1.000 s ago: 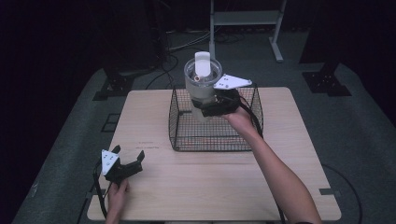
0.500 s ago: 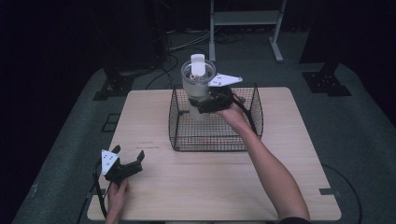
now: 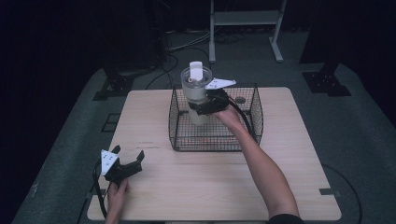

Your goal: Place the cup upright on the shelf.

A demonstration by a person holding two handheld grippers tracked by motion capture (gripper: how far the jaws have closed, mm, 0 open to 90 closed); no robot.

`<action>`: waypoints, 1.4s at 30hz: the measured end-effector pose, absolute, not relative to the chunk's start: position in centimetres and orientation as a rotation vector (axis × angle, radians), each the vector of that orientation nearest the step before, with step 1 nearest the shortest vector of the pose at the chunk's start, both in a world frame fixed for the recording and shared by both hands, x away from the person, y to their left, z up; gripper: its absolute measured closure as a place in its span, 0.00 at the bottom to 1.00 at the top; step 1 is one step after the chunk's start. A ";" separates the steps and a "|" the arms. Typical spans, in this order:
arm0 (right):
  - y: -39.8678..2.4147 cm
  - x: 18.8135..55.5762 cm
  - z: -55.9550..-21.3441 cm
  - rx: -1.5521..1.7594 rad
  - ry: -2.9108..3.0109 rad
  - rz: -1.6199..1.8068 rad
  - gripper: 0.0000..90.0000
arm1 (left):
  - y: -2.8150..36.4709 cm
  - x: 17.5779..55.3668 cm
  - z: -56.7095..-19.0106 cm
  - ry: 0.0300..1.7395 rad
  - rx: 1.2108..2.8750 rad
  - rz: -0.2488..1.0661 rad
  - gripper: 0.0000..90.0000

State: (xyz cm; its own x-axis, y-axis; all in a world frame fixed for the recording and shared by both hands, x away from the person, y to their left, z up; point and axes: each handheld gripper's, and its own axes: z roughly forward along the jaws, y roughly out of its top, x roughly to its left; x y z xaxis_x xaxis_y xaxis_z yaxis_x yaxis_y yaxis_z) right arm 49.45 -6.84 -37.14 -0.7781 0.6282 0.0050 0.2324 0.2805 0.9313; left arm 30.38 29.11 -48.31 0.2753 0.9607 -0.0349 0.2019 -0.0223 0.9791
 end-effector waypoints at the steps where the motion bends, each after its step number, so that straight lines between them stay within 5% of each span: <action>1: -6.8 49.5 -37.1 0.779 2.192 1.499 0.11 | 29.1 30.4 -48.3 1.142 1.472 0.889 0.00; 42: -6.1 52.3 -41.8 0.790 2.367 1.398 0.10 | 29.2 30.3 -48.3 1.142 1.465 0.878 0.00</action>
